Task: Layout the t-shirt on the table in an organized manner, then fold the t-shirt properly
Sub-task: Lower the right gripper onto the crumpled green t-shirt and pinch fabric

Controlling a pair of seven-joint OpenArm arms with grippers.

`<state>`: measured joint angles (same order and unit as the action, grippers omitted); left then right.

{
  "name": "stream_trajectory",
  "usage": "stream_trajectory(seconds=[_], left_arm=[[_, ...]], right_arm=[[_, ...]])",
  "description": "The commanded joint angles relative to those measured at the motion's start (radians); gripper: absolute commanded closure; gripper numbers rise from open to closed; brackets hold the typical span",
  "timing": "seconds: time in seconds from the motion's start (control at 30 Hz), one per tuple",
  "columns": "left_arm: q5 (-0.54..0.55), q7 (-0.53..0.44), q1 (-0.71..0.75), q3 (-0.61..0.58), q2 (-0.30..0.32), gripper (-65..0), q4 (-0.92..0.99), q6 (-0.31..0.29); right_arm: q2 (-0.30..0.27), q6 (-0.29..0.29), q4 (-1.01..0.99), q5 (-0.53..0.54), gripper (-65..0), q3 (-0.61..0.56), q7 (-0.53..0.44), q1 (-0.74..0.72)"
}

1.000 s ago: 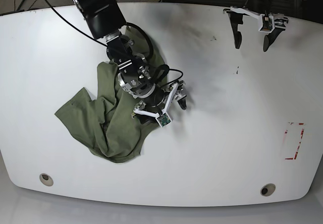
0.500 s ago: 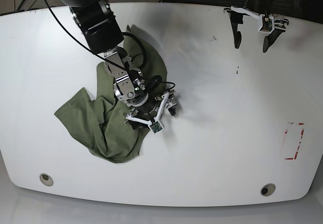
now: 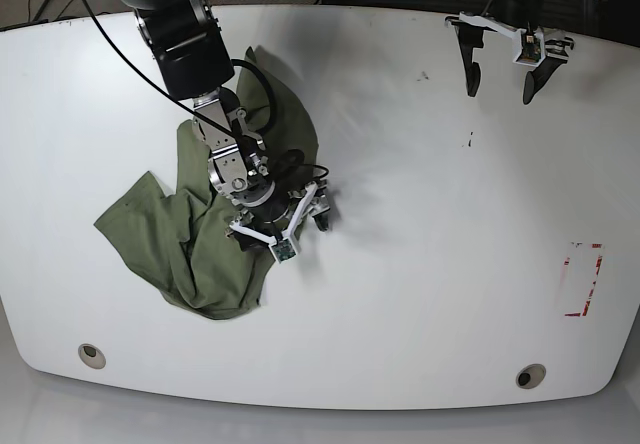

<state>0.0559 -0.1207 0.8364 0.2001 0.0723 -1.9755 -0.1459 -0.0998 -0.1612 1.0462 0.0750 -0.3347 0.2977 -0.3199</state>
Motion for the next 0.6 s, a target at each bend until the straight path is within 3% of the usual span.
stream_trajectory(seconds=[0.0, 0.13, 0.3, 0.33, 0.57], left_arm=[[0.002, -0.03, 0.011, 0.0, 0.001, -47.1, -0.014, 0.002], [0.002, -0.03, 0.011, 0.0, -0.001, -47.1, -0.014, 0.002], [0.002, -0.03, 0.011, 0.0, -0.001, -47.1, -0.014, 0.002], [0.002, -0.03, 0.011, 0.0, -0.001, -47.1, -0.014, 0.002], [0.002, -0.03, 0.011, 0.0, -0.002, -47.1, -0.012, 0.002]], right_arm=[[-0.007, 0.004, 0.013, -0.008, -49.9, 0.015, 0.004, -0.017], [-0.007, 0.004, 0.013, -0.008, -37.7, 0.018, 0.004, -0.002], [-0.007, 0.004, 0.013, -0.008, -8.7, 0.016, 0.004, 0.005], [-0.007, 0.004, 0.015, -0.008, -0.3, 0.016, 0.004, 0.006], [0.001, 0.004, 0.049, -0.008, 0.0, 0.013, 0.004, 0.031]])
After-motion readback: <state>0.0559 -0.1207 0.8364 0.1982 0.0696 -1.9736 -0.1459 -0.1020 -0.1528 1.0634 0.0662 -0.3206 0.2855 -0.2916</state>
